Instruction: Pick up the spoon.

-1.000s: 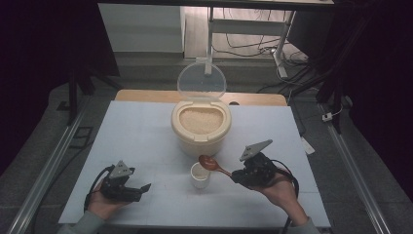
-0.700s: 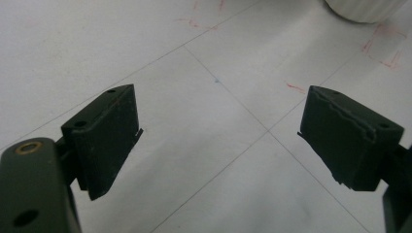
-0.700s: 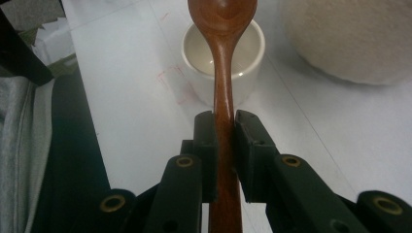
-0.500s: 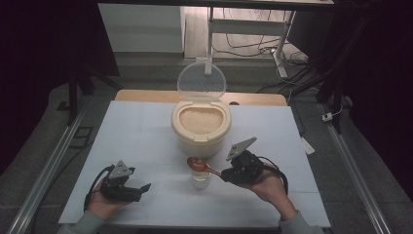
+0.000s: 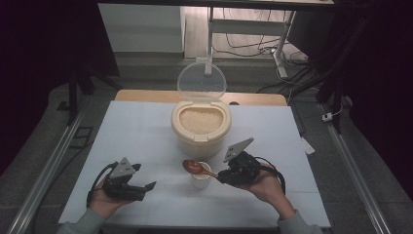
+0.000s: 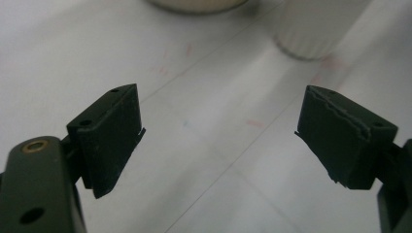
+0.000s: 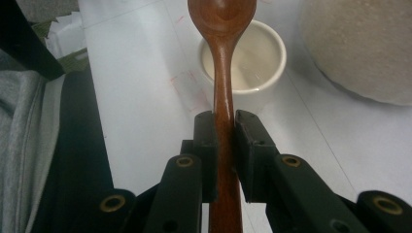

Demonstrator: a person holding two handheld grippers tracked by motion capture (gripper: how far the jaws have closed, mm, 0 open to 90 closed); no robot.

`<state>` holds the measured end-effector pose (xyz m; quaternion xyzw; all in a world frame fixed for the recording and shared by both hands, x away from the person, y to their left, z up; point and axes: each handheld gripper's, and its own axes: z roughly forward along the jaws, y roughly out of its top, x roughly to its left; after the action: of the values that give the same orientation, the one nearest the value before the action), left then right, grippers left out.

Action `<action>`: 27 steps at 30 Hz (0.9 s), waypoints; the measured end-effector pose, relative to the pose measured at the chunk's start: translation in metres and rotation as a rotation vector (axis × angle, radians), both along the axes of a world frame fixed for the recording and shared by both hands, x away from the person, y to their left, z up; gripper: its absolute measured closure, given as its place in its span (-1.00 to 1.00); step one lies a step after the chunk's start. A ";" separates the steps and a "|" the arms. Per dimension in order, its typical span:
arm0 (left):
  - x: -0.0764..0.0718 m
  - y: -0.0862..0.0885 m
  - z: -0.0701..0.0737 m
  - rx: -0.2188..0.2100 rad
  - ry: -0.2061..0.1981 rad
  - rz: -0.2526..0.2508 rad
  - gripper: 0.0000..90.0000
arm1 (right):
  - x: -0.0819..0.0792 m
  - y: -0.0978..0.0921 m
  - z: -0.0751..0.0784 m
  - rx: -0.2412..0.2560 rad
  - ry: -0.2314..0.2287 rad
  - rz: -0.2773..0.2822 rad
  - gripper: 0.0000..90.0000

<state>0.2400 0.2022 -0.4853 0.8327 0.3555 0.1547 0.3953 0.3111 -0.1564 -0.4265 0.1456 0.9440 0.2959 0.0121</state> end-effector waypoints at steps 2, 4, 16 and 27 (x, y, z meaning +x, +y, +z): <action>-0.001 -0.006 0.010 -0.002 -0.014 -0.035 -0.62 | -0.001 0.002 -0.001 0.001 -0.003 0.013 0.76; -0.001 -0.014 0.019 -0.002 -0.021 -0.068 -0.61 | -0.002 0.005 -0.001 -0.001 -0.001 0.020 0.76; 0.015 -0.070 0.048 0.066 -0.030 -0.248 -0.59 | -0.005 0.020 -0.004 -0.012 0.000 0.067 0.76; 0.029 -0.117 0.053 0.190 -0.001 -0.411 -0.35 | -0.008 0.030 -0.003 -0.010 -0.007 0.108 0.76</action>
<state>0.2694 0.0849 -0.4318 0.9211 0.1620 0.1039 0.3384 0.3027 -0.1266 -0.4293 0.0935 0.9518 0.2921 0.0002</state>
